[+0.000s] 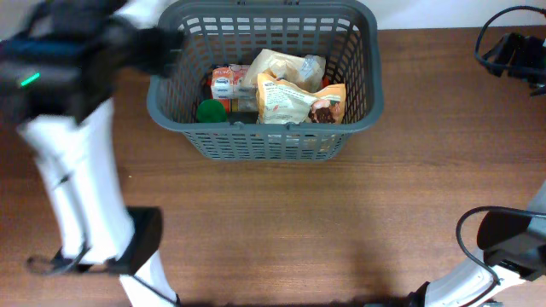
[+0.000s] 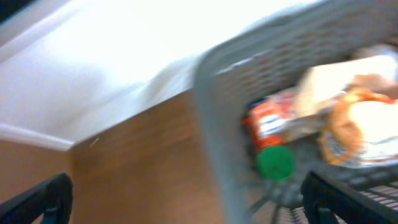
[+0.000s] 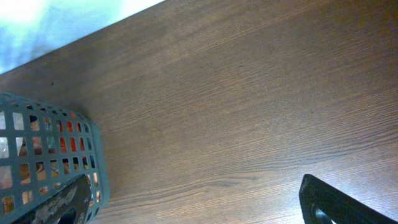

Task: Pack container
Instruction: 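Lower the spice jar into the basket and open the left gripper, then grasp the second green-capped spice jar with the left gripper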

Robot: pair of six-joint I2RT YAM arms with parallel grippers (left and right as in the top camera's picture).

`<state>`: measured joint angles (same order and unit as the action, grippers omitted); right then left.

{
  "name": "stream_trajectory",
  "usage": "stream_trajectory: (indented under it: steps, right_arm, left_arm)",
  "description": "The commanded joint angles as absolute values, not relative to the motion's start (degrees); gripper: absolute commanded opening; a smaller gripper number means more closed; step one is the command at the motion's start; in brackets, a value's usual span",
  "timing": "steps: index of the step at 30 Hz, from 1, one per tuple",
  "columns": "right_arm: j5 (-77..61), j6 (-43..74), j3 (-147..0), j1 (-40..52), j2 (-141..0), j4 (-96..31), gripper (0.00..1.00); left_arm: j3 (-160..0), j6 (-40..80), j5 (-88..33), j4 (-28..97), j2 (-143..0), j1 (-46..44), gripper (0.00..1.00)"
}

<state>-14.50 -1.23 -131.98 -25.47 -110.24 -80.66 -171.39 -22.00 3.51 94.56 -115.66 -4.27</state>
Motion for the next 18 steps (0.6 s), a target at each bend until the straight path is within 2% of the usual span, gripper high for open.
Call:
stream_trajectory:
  steps: [1,2,4,8,10,18]
  right_arm:
    - [-14.79,-0.75,-131.79,-25.52,-110.41,-80.62,0.99]
    - [-14.81,-0.75,-131.79,-25.52,-110.41,-80.62,0.99]
    - [-14.79,-0.75,-131.79,-25.52,-110.41,-80.62,0.99]
    - [-14.81,-0.75,-131.79,-25.52,-110.41,-80.62,0.99]
    - [-14.81,-0.75,-131.79,-25.52,-110.41,-80.62,0.99]
    - [-14.81,-0.75,-131.79,-25.52,-110.41,-80.62,0.99]
  left_arm:
    - [-167.63,-17.28,4.05,96.55,-114.93,8.43,0.99]
    - [-163.76,-16.62,0.45,96.53,-114.93,13.91,0.99]
    - [-156.9,-15.55,-2.09,96.68,-115.04,19.18,0.99]
    - [-137.8,-11.09,-2.22,96.38,-115.04,27.53,0.99]
    - [-126.45,-10.5,-2.2,92.47,-115.07,32.01,0.99]
    - [-108.84,-11.46,-2.2,87.0,-115.18,36.07,0.99]
